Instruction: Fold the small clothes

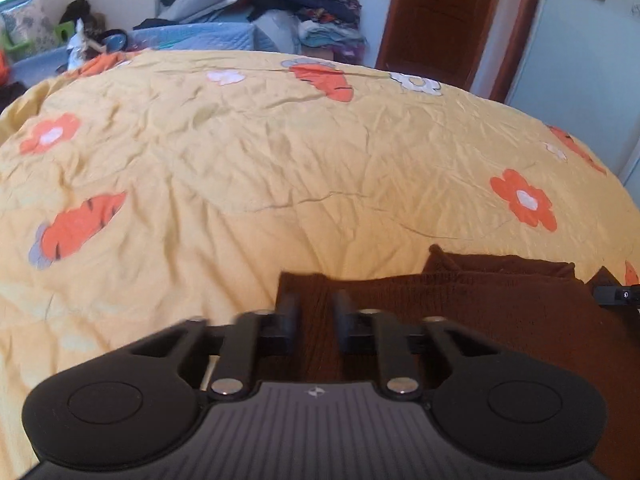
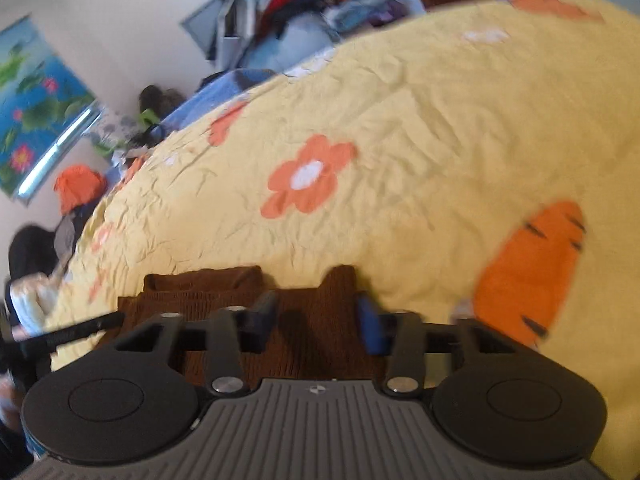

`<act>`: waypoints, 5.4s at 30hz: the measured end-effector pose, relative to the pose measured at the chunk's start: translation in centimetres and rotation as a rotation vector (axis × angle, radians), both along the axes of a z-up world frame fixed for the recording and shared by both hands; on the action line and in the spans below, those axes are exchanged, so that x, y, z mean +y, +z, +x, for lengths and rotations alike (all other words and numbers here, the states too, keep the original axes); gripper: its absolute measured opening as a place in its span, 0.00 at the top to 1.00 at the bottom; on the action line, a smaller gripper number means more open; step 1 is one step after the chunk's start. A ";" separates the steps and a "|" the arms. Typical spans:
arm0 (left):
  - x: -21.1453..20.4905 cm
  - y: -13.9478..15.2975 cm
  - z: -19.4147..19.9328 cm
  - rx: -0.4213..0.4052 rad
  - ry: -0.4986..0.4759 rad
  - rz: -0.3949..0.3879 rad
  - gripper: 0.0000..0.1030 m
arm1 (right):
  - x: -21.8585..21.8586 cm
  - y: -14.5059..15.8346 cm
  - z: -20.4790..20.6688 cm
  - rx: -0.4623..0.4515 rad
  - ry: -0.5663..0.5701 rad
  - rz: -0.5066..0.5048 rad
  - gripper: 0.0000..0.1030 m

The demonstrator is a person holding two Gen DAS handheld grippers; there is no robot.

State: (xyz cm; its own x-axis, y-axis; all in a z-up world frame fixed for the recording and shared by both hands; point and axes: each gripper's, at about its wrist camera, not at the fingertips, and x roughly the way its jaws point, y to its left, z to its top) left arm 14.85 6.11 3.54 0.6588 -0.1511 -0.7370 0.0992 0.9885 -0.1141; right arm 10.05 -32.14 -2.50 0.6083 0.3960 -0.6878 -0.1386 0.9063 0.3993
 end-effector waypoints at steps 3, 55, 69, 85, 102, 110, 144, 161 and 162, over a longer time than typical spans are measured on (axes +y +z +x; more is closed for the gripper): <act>0.6 1.9 -0.8 -0.077 0.001 -0.021 0.95 | 0.3 0.6 -0.6 -0.020 0.016 -0.004 0.84; -3.1 -1.8 -11.3 -0.192 -0.108 0.118 0.26 | 11.4 2.1 -15.8 -0.269 0.180 -0.334 0.00; -2.9 -1.9 -11.2 -0.194 -0.108 0.104 0.26 | 16.0 0.8 -21.3 -0.297 0.388 -0.454 0.00; -2.8 -1.2 -11.9 -0.184 -0.097 0.111 0.25 | 15.5 -1.6 -20.2 -0.248 0.410 -0.530 0.00; -2.1 1.2 -19.1 -0.241 -0.193 0.076 0.22 | 10.3 0.5 -15.5 -0.162 0.226 -0.475 0.00; -5.7 -1.6 -22.7 -0.224 -0.369 0.198 0.21 | 12.0 0.3 -19.5 -0.194 0.236 -0.427 0.00; 8.3 1.3 -22.6 -0.021 -0.007 -0.125 0.91 | 1.2 1.4 -22.9 0.004 0.128 -0.321 0.68; 2.7 1.5 -1.0 -0.019 0.009 -0.082 0.47 | 0.8 1.8 -2.9 -0.023 0.006 -0.198 0.30; 2.0 0.8 -0.2 -0.001 -0.001 -0.060 0.57 | 0.9 1.2 -1.8 -0.010 0.002 -0.198 0.32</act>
State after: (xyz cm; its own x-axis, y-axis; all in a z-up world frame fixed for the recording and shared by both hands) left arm 14.66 8.07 4.30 0.6592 -0.1956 -0.7260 0.1000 0.9798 -0.1731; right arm 8.27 -31.22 -1.27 0.6148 0.2545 -0.7465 -0.1431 0.9668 0.2118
